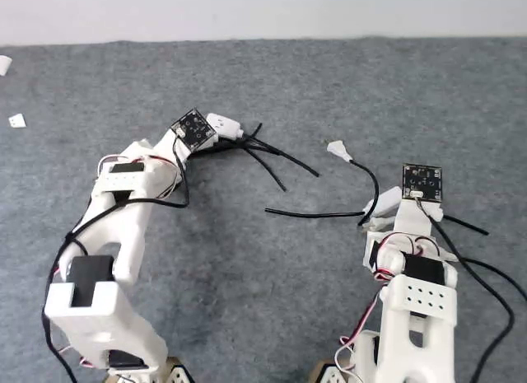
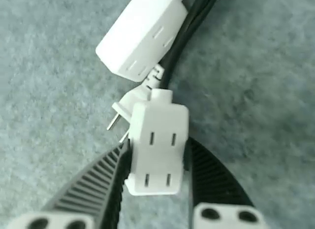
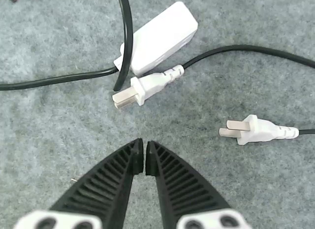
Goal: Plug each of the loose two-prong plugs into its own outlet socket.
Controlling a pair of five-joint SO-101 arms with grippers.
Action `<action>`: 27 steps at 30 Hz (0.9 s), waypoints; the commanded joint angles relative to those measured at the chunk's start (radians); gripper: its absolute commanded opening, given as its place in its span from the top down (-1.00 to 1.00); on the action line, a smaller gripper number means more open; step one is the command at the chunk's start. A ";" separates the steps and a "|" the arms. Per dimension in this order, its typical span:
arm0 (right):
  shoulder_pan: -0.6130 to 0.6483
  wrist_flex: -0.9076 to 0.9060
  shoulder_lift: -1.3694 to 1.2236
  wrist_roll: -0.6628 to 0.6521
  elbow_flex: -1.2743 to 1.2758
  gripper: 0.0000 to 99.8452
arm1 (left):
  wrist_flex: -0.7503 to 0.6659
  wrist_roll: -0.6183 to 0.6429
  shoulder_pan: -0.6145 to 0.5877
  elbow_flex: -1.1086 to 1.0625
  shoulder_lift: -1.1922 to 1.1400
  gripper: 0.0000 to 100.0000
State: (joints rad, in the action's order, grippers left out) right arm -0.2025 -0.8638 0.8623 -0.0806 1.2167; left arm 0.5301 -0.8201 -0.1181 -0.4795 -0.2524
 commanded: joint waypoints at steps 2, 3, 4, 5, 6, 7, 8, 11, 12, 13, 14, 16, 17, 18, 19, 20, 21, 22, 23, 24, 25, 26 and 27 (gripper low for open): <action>0.008 0.019 0.019 0.002 -0.005 0.98 | -0.041 -0.008 -0.020 0.082 -0.054 0.92; 0.008 0.019 0.019 0.002 -0.005 0.98 | -0.041 -0.009 -0.018 0.082 -0.054 0.95; 0.008 0.019 0.019 0.002 -0.005 0.98 | -0.041 -0.009 -0.017 0.082 -0.052 0.97; 0.008 0.019 0.019 0.002 -0.005 0.98 | -0.041 -0.009 -0.015 0.082 -0.052 0.98; 0.008 0.019 0.019 0.002 -0.005 0.98 | -0.041 -0.006 -0.014 0.081 -0.052 0.98; 0.008 0.019 0.019 0.002 -0.005 0.98 | -0.041 -0.003 -0.014 0.081 -0.052 0.98; 0.008 0.019 0.019 0.002 -0.005 0.98 | -0.041 -0.003 -0.014 0.079 -0.051 0.98; 0.008 0.019 0.019 0.002 -0.005 0.98 | -0.006 0.035 -0.018 0.053 -0.006 0.98; 0.008 0.021 0.019 0.002 -0.005 0.98 | 0.008 0.063 -0.014 0.036 0.025 0.98; 0.008 0.028 0.019 0.002 -0.005 0.98 | 0.015 0.083 -0.012 0.016 0.058 0.98; 0.008 0.035 0.019 0.002 0.002 0.98 | 0.018 0.098 -0.009 -0.005 0.095 0.98; 0.008 0.047 0.019 0.002 0.008 0.98 | 0.017 0.106 0.009 -0.045 0.155 0.97; 0.008 0.047 0.019 0.002 0.008 0.98 | 0.017 0.106 0.015 -0.065 0.181 0.97; 0.008 0.047 0.019 0.002 0.009 0.98 | 0.015 0.106 0.018 -0.076 0.201 0.97; 0.008 0.047 0.019 0.002 0.009 0.98 | 0.015 0.106 0.023 -0.079 0.216 0.97; 0.008 0.047 0.019 0.002 0.009 0.98 | 0.018 0.106 0.026 -0.079 0.229 0.96; 0.008 0.047 0.019 0.002 0.009 0.98 | 0.020 0.106 0.025 -0.079 0.244 0.92; 0.008 0.047 0.019 0.002 0.009 0.98 | 0.020 0.106 0.023 -0.079 0.253 0.84; 0.008 0.047 0.019 0.002 0.009 0.98 | 0.020 0.107 0.020 -0.077 0.262 0.74; 0.008 0.047 0.019 0.002 0.009 0.98 | 0.021 0.109 0.011 -0.082 0.273 0.62; 0.008 0.047 0.019 0.002 0.009 0.98 | 0.021 0.110 0.008 -0.084 0.275 0.53; 0.008 0.047 0.019 0.002 0.009 0.98 | 0.021 0.110 0.006 -0.084 0.275 0.49; 0.008 0.047 0.019 0.002 0.009 0.98 | 0.021 0.109 0.006 -0.081 0.273 0.50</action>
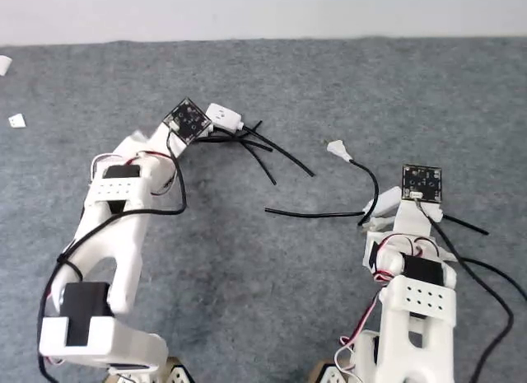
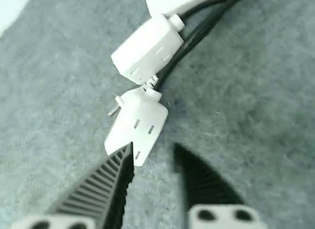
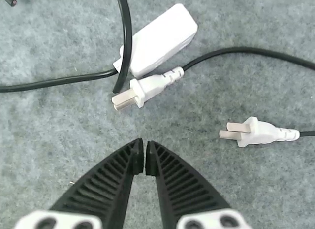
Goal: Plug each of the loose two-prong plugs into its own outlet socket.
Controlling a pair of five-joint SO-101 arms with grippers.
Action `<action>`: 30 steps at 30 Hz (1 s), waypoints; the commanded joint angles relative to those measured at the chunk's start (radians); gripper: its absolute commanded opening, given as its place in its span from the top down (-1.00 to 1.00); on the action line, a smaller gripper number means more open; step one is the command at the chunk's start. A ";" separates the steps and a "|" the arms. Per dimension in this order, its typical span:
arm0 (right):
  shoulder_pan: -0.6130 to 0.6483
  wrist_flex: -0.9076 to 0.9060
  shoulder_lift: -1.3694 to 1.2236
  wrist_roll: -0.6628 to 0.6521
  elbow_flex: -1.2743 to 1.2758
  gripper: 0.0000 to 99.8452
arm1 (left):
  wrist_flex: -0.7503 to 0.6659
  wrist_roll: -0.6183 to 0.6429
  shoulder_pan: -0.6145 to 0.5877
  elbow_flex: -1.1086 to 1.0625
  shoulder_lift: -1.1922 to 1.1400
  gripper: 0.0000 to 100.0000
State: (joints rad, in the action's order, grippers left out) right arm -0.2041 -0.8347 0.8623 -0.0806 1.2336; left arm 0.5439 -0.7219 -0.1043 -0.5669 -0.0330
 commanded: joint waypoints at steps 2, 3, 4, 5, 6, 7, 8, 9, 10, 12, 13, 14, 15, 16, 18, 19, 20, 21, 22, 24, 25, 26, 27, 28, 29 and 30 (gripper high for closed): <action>0.010 0.018 0.019 0.002 -0.008 0.98 | 0.002 0.008 -0.009 0.025 0.034 0.54; 0.010 0.018 0.019 0.002 -0.008 0.98 | 0.005 0.008 -0.009 0.048 0.017 0.55; 0.010 0.018 0.019 0.002 -0.008 0.98 | 0.008 0.008 -0.011 0.071 -0.008 0.56; 0.010 0.018 0.019 0.002 -0.008 0.98 | 0.008 0.008 -0.011 0.097 -0.035 0.56; 0.010 0.018 0.019 0.002 -0.008 0.98 | 0.009 0.008 -0.011 0.125 -0.069 0.56; 0.010 0.018 0.019 0.002 -0.008 0.98 | 0.009 0.008 -0.012 0.153 -0.103 0.56; 0.010 0.018 0.019 0.002 -0.008 0.98 | 0.009 0.006 -0.014 0.179 -0.135 0.56; 0.010 0.018 0.019 0.002 -0.008 0.98 | 0.009 0.006 -0.017 0.205 -0.170 0.56; 0.010 0.018 0.019 0.002 -0.008 0.98 | 0.009 0.006 -0.025 0.231 -0.203 0.56; 0.010 0.018 0.019 0.002 -0.008 0.98 | 0.009 0.006 -0.034 0.288 -0.267 0.56; 0.010 0.018 0.019 0.002 -0.008 0.98 | 0.009 0.006 -0.040 0.315 -0.302 0.56; 0.010 0.018 0.019 0.000 -0.008 0.98 | 0.009 0.006 -0.048 0.343 -0.339 0.56; 0.010 0.018 0.019 0.000 -0.008 0.98 | 0.009 0.006 -0.055 0.372 -0.376 0.56; 0.010 0.018 0.019 0.000 -0.008 0.98 | 0.009 0.006 -0.061 0.398 -0.410 0.56; 0.010 0.018 0.019 0.000 -0.008 0.98 | 0.009 0.006 -0.071 0.450 -0.485 0.56; 0.010 0.018 0.019 0.000 -0.008 0.98 | 0.009 0.005 -0.078 0.476 -0.520 0.57; 0.010 0.018 0.019 0.000 -0.008 0.98 | 0.009 0.003 -0.081 0.503 -0.554 0.60; 0.010 0.018 0.019 0.000 -0.008 0.98 | 0.008 -0.009 -0.083 0.529 -0.586 0.64; 0.010 0.018 0.019 0.000 -0.008 0.98 | 0.008 -0.032 -0.083 0.549 -0.614 0.70; 0.012 0.018 0.019 0.000 -0.008 0.98 | 0.008 -0.081 -0.081 0.575 -0.655 0.84; 0.012 0.019 0.019 0.000 -0.008 0.98 | 0.006 -0.101 -0.078 0.582 -0.667 0.92; 0.012 0.019 0.019 0.000 -0.008 0.98 | 0.005 -0.112 -0.078 0.585 -0.671 0.99; 0.012 0.019 0.019 0.000 -0.008 0.98 | 0.006 -0.107 -0.077 0.587 -0.669 0.98; 0.012 0.019 0.019 0.000 -0.008 0.98 | 0.008 -0.101 -0.077 0.591 -0.667 0.97; 0.012 0.019 0.019 0.000 -0.008 0.98 | 0.008 -0.092 -0.077 0.591 -0.663 0.97; 0.012 0.019 0.019 0.000 -0.008 0.98 | 0.008 -0.081 -0.078 0.590 -0.651 0.97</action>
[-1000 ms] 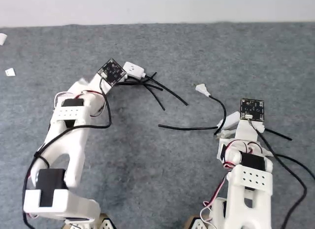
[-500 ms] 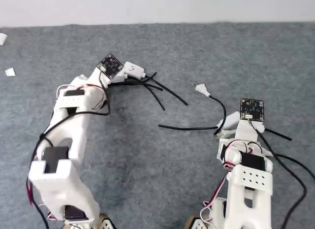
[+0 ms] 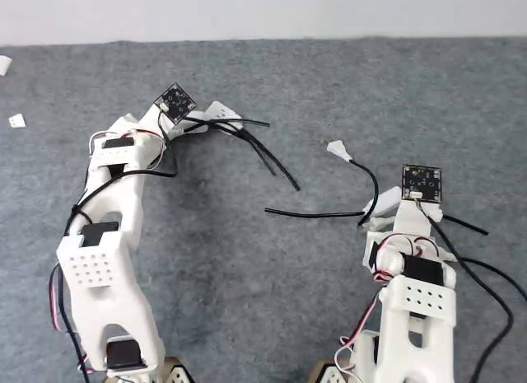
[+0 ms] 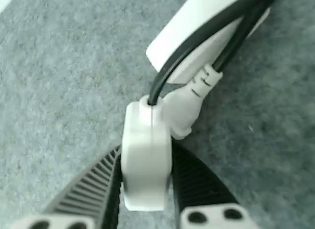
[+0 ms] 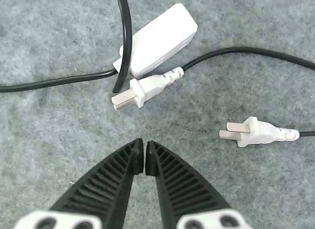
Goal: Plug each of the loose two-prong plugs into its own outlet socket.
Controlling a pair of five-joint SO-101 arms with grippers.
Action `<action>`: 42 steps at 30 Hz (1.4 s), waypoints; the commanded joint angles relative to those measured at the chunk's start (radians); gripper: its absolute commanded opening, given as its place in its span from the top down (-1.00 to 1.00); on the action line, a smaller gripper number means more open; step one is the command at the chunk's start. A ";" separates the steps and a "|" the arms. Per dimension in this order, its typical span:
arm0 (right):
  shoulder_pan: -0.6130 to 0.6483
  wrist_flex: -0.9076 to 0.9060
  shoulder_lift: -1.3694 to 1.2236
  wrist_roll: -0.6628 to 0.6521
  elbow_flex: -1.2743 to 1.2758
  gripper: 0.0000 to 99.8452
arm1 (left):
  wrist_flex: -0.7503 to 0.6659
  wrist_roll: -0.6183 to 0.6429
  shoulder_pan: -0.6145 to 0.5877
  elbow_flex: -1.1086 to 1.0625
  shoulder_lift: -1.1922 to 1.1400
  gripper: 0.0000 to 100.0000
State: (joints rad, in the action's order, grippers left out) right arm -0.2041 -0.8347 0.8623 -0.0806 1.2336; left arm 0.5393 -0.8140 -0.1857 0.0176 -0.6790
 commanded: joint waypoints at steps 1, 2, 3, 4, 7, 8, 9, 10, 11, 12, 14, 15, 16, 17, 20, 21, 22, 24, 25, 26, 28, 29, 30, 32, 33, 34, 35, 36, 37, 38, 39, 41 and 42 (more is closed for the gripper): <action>0.012 0.019 0.019 0.000 -0.008 0.98 | 0.014 0.025 0.003 0.001 0.012 0.97; 0.012 0.019 0.019 0.000 -0.008 0.98 | 0.018 0.040 0.002 -0.004 0.029 0.97; 0.012 0.019 0.019 0.000 -0.008 0.98 | 0.034 0.055 0.000 -0.012 0.048 0.97; 0.012 0.019 0.019 0.000 -0.008 0.98 | 0.055 0.069 0.000 -0.018 0.074 0.97; 0.012 0.019 0.019 0.000 -0.008 0.98 | 0.157 0.083 0.006 -0.038 0.163 0.97; 0.012 0.019 0.019 0.000 -0.008 0.98 | 0.203 0.083 0.011 -0.045 0.198 0.97; 0.012 0.019 0.019 0.000 -0.008 0.98 | 0.253 0.083 0.020 -0.054 0.235 0.97; 0.012 0.019 0.019 0.000 -0.008 0.98 | 0.307 0.083 0.029 -0.065 0.272 0.97; 0.012 0.019 0.019 0.000 -0.008 0.98 | 0.367 0.083 0.037 -0.079 0.311 0.97; 0.012 0.019 0.019 0.000 -0.008 0.98 | 0.433 0.083 0.051 -0.093 0.350 0.97; 0.012 0.019 0.019 0.000 -0.008 0.98 | 0.551 0.084 0.084 -0.139 0.434 0.97; 0.012 0.019 0.019 0.000 -0.008 0.98 | 0.598 0.086 0.101 -0.168 0.479 0.97; 0.012 0.019 0.019 0.000 -0.008 0.98 | 0.634 0.103 0.121 -0.200 0.526 0.97; 0.012 0.019 0.019 0.000 -0.008 0.98 | 0.658 0.130 0.138 -0.240 0.578 0.97; 0.012 0.019 0.019 0.000 -0.008 0.98 | 0.666 0.235 0.204 -0.389 0.744 0.97; 0.012 0.019 0.019 0.000 -0.008 0.98 | 0.666 0.267 0.233 -0.447 0.802 0.97; 0.012 0.019 0.019 0.000 -0.008 0.98 | 0.666 0.298 0.267 -0.507 0.862 0.97; 0.010 0.019 0.019 0.000 -0.008 0.98 | 0.666 0.359 0.333 -0.625 0.985 0.97; 0.010 0.019 0.019 0.000 -0.008 0.98 | 0.663 0.390 0.364 -0.682 1.042 0.97; 0.010 0.018 0.019 0.000 -0.008 0.98 | 0.643 0.427 0.394 -0.742 1.091 0.97; 0.010 0.018 0.019 0.000 -0.008 0.98 | 0.569 0.528 0.428 -0.860 1.181 0.97; 0.008 0.018 0.019 0.000 -0.008 0.98 | 0.534 0.574 0.431 -0.915 1.215 0.97; 0.008 0.018 0.019 0.000 -0.008 0.98 | 0.505 0.612 0.431 -0.961 1.235 0.95; 0.008 0.015 0.019 0.000 -0.008 0.98 | 0.480 0.643 0.430 -1.026 1.246 0.88; 0.008 0.015 0.019 0.000 -0.008 0.98 | 0.477 0.647 0.423 -1.046 1.246 0.85; 0.008 0.015 0.019 0.000 -0.008 0.98 | 0.476 0.649 0.407 -1.058 1.247 0.82; 0.008 0.015 0.019 0.000 -0.008 0.98 | 0.476 0.649 0.384 -1.059 1.250 0.81; 0.008 0.015 0.019 0.000 -0.008 0.98 | 0.476 0.649 0.353 -1.059 1.255 0.80; 0.008 0.015 0.019 0.000 -0.008 0.98 | 0.476 0.649 0.321 -1.056 1.255 0.81; 0.008 0.015 0.019 0.000 -0.008 0.98 | 0.479 0.649 0.287 -1.050 1.255 0.81; 0.008 0.015 0.019 0.000 -0.008 0.98 | 0.482 0.649 0.258 -1.052 1.255 0.81; 0.010 0.015 0.019 0.000 -0.008 0.98 | 0.483 0.652 0.212 -1.064 1.249 0.81; 0.010 0.016 0.019 0.000 -0.008 0.98 | 0.483 0.660 0.196 -1.073 1.247 0.81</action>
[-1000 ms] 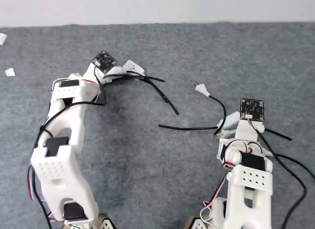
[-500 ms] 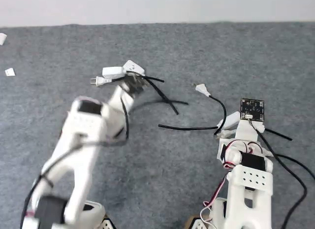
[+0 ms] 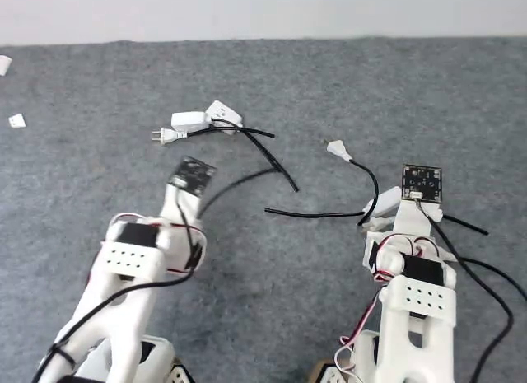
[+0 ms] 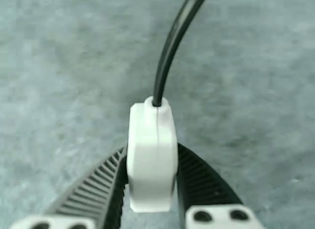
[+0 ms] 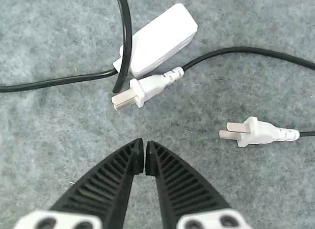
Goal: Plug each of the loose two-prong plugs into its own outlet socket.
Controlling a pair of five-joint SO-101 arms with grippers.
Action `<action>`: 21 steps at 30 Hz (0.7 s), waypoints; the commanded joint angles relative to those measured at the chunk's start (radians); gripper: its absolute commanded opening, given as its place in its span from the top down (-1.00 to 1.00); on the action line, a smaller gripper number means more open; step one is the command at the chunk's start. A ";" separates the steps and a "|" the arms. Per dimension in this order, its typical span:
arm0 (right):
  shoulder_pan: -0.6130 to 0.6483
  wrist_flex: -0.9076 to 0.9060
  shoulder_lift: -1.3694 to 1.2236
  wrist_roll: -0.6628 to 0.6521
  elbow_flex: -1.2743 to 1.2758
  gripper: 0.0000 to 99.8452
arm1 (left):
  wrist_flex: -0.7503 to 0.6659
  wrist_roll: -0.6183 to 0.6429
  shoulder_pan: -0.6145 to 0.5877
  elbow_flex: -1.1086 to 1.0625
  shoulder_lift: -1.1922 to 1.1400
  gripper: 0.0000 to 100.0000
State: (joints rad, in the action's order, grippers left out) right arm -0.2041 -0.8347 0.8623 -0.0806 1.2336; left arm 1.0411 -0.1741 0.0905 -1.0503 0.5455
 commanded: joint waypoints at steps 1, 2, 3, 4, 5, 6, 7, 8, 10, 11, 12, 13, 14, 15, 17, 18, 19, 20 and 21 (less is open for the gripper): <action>0.010 0.016 0.019 0.000 -0.006 0.98 | -0.018 0.038 -0.089 -0.018 0.023 0.81; 0.010 0.016 0.019 0.000 -0.006 0.98 | -0.018 0.051 -0.091 -0.028 0.025 0.80; 0.010 0.016 0.019 0.000 -0.006 0.97 | -0.015 0.057 -0.087 -0.041 0.029 0.80; 0.010 0.018 0.019 0.000 -0.006 0.97 | -0.006 0.060 -0.075 -0.050 0.029 0.80; 0.010 0.018 0.019 0.000 -0.006 0.97 | 0.003 0.064 -0.057 -0.056 0.029 0.80; 0.010 0.018 0.019 0.000 -0.006 0.97 | 0.014 0.066 -0.041 -0.058 0.029 0.79; 0.010 0.018 0.019 0.000 -0.006 0.95 | 0.025 0.074 -0.032 -0.058 0.029 0.79; 0.010 0.018 0.018 0.000 -0.006 0.94 | 0.032 0.091 -0.025 -0.053 0.029 0.78; 0.010 0.018 0.018 0.000 -0.005 0.92 | 0.035 0.123 -0.025 -0.048 0.031 0.69; 0.010 0.016 0.018 0.000 -0.005 0.92 | 0.038 0.133 -0.026 -0.045 0.031 0.64; 0.010 0.016 0.018 0.000 -0.005 0.92 | 0.040 0.137 -0.028 -0.044 0.031 0.60; 0.010 0.016 0.018 0.000 -0.005 0.92 | 0.054 0.129 -0.021 -0.044 0.031 0.58; 0.010 0.016 0.018 0.000 -0.005 0.92 | 0.066 0.117 -0.008 -0.041 0.031 0.58; 0.010 0.016 0.018 0.000 -0.005 0.92 | 0.072 0.104 0.011 -0.041 0.031 0.57; 0.010 0.016 0.018 0.000 -0.005 0.92 | 0.081 0.083 0.043 -0.042 0.032 0.57; 0.010 0.016 0.018 0.000 -0.005 0.92 | 0.087 0.083 0.058 -0.041 0.032 0.57; 0.010 0.016 0.018 0.000 -0.005 0.92 | 0.087 0.080 0.069 -0.041 0.032 0.58; 0.010 0.016 0.018 0.000 -0.005 0.92 | 0.084 0.080 0.072 -0.036 0.035 0.60; 0.010 0.016 0.018 0.000 -0.005 0.92 | 0.086 0.078 0.071 -0.025 0.046 0.63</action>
State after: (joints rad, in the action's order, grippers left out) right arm -0.2041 -0.8347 0.8623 -0.0806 1.2336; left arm 1.1147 -0.0790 0.1335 -1.1208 0.5501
